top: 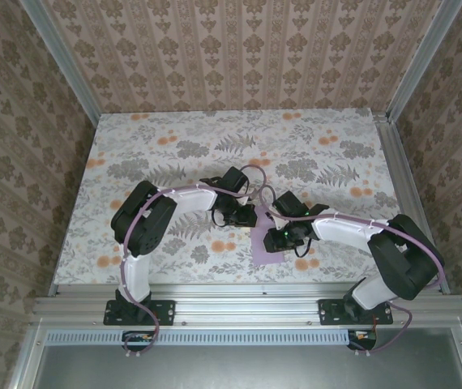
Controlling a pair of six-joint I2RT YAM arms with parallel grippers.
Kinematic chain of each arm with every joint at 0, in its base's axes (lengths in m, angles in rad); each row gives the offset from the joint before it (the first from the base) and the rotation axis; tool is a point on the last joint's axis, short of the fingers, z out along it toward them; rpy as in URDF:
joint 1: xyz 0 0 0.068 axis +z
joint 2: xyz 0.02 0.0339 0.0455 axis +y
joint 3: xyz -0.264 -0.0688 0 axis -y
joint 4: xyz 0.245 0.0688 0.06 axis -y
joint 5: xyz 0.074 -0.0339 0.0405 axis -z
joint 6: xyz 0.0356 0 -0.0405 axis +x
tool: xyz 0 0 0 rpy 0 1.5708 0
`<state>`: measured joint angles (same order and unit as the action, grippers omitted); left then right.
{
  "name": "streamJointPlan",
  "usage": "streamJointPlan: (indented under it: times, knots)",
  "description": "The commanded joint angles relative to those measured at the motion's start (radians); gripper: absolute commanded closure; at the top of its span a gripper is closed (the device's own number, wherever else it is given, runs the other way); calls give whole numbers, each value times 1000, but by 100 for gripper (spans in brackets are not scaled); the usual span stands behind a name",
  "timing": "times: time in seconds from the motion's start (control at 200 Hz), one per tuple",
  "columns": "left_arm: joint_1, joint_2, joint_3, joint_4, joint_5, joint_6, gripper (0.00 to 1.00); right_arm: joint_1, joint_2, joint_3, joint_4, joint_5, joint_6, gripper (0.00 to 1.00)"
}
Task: Fold a paper plane with a square sheet of paper (pick it up from the middle)
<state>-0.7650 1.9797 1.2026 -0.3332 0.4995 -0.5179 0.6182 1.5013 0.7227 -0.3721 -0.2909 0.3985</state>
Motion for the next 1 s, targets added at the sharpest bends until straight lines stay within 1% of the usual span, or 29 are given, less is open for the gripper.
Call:
streamJointPlan:
  times: [0.0, 0.665, 0.695, 0.775, 0.995]
  knots:
    - [-5, 66, -16, -75, -86, 36, 87, 5, 16, -5, -44, 41, -25, 69]
    - [-2, 75, -19, -84, -80, 58, 80, 2, 18, -14, -64, 76, -46, 69]
    - [-2, 75, -20, -83, -78, 57, 81, 2, 18, -14, -62, 74, -47, 69]
    - [0, 71, -20, -82, -81, 56, 85, 3, 19, -14, -56, 66, -45, 69]
    - [4, 74, -21, -81, -82, 56, 88, 5, 14, -12, -37, 33, -30, 67]
